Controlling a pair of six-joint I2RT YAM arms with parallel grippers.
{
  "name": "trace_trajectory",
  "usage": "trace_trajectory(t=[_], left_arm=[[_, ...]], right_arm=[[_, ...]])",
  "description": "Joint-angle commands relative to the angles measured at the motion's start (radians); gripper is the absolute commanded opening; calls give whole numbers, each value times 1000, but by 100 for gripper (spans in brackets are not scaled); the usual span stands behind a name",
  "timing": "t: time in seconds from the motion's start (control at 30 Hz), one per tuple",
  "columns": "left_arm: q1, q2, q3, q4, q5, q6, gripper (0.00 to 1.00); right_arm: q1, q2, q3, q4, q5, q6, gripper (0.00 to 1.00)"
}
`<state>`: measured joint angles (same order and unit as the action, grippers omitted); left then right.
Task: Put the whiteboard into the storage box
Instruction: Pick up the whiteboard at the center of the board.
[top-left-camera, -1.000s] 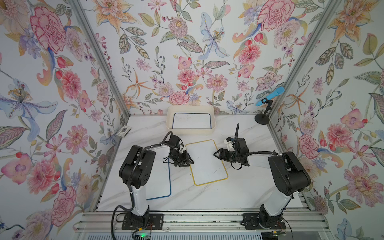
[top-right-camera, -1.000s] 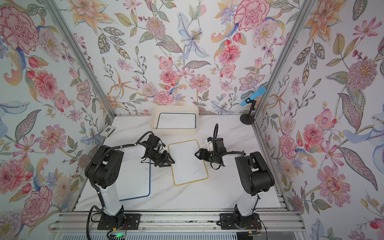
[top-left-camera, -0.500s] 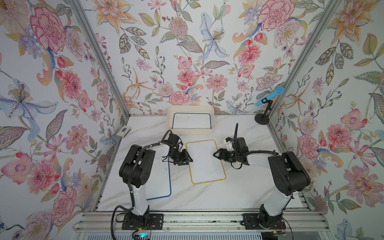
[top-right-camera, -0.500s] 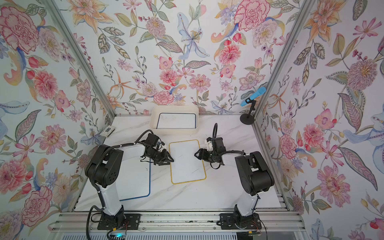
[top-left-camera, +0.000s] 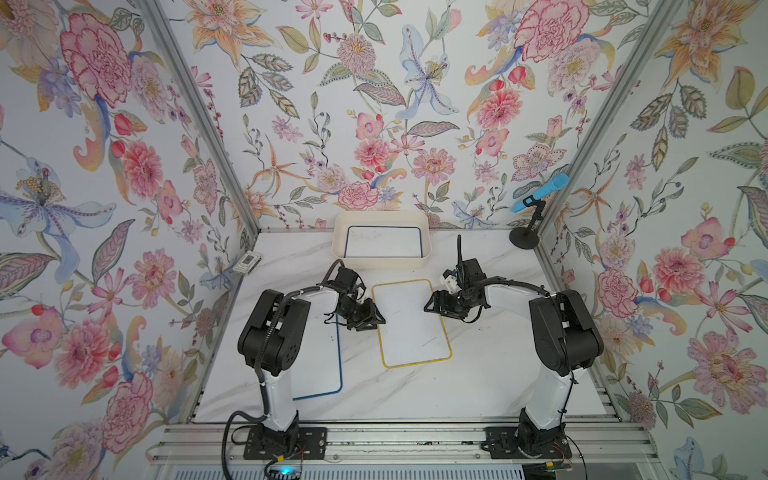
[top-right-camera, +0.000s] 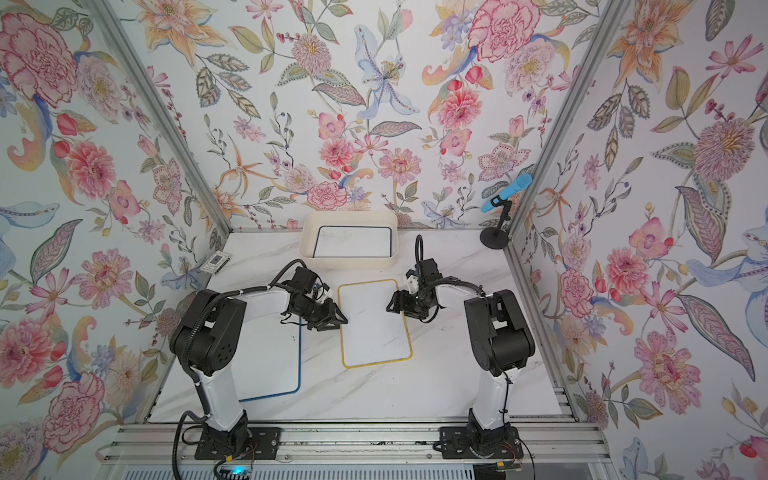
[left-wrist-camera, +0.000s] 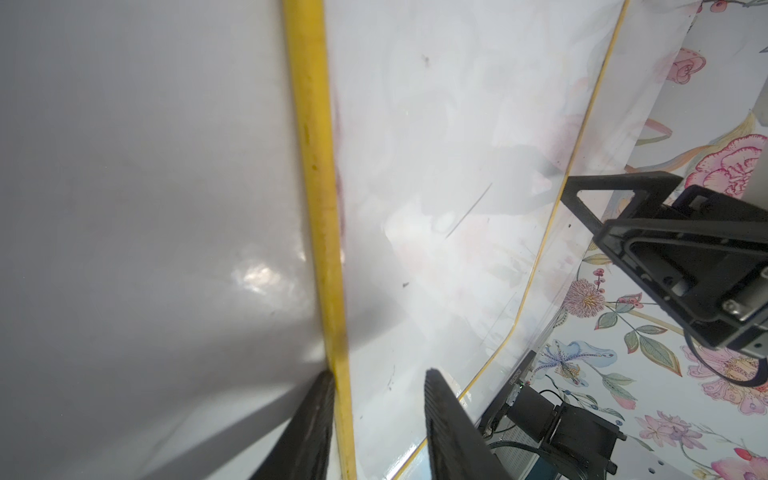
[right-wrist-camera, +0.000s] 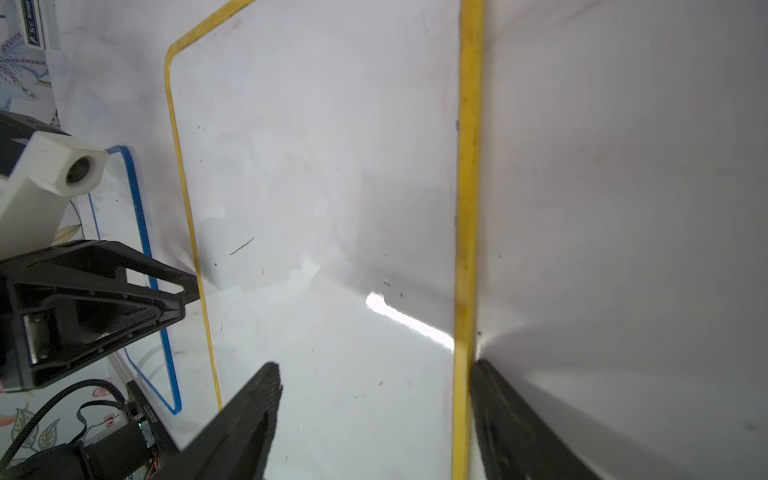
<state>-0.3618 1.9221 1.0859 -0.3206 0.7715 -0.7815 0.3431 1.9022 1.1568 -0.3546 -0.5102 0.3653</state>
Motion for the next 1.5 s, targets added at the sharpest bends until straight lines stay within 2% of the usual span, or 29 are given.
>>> trace_trajectory(t=[0.0,0.2,0.9,1.47], left_arm=[[9,81,-62,-40,-227,18,40],[9,80,-69,-26,-219,14,40],[-4,83,5,-121,-249,54,41],[-94,40,92,-72,-130,62,35]], right_arm=[[27,128,12,-251,99,-51,75],[23,177,117,-323,109,-95,74],[89,252,188,-335,99,-140,74],[81,259,183,-294,13,-145,72]])
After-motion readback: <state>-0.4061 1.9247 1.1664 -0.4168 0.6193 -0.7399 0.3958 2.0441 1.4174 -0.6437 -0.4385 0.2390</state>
